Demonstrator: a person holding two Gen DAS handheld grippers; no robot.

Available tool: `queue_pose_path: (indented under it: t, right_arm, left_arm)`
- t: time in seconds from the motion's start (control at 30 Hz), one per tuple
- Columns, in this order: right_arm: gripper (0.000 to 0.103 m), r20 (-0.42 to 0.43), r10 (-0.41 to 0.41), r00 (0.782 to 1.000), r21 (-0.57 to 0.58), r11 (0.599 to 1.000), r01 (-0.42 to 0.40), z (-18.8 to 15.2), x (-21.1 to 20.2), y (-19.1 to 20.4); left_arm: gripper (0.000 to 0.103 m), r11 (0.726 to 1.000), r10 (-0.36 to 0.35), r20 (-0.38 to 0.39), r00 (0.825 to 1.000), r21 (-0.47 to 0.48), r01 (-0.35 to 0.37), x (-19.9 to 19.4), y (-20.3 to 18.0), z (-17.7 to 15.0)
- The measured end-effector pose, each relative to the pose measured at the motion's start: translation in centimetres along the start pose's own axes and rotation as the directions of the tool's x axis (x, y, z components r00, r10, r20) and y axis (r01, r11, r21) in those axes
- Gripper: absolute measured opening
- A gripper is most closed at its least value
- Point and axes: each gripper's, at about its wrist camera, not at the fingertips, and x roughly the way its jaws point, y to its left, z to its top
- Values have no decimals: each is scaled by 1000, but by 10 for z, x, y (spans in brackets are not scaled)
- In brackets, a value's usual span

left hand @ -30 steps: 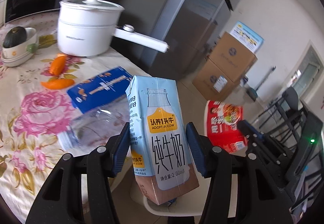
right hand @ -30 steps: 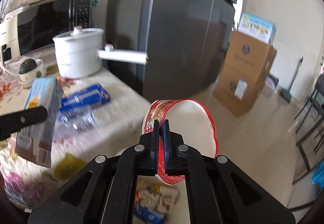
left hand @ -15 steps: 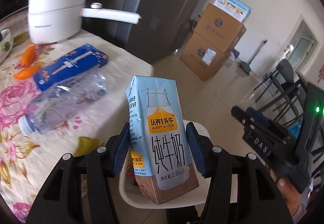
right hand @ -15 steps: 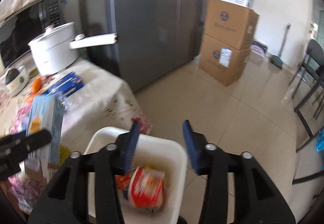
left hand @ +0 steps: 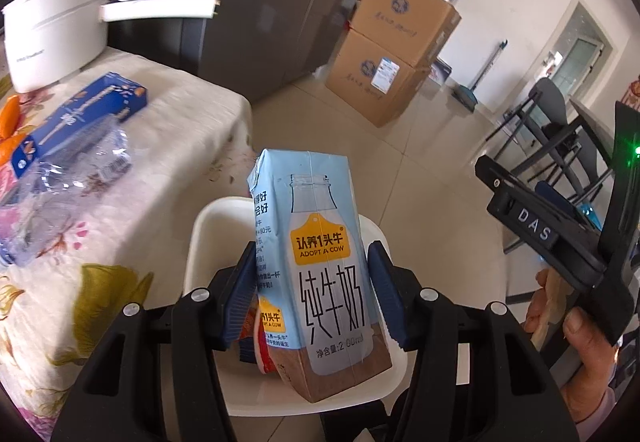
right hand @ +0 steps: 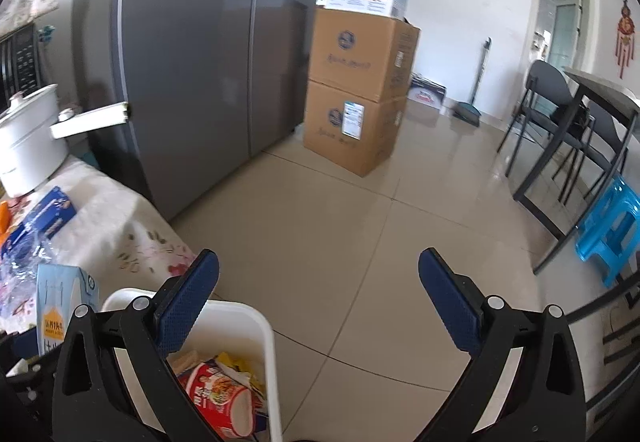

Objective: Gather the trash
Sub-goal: 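Lower the milk carton into the white bin and open the left gripper, then move both grippers back over the table toward the plastic bottle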

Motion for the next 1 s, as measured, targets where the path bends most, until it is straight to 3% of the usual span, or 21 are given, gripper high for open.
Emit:
queue_pose_path:
  t: [0.4, 0.63, 1.0]
  right_arm:
    - [96, -42, -47, 998, 28, 998, 48, -4, 17, -21]
    - [96, -66, -34, 997, 36, 999, 37, -4, 23, -20]
    - [96, -82, 12, 997, 39, 999, -9, -2, 23, -7]
  left_arm:
    - [55, 999, -18, -103, 995, 44, 22, 40, -22, -6]
    - [67, 999, -10, -133, 991, 51, 17, 49, -25, -9]
    - [77, 994, 71, -90, 993, 89, -63, 39, -15, -2]
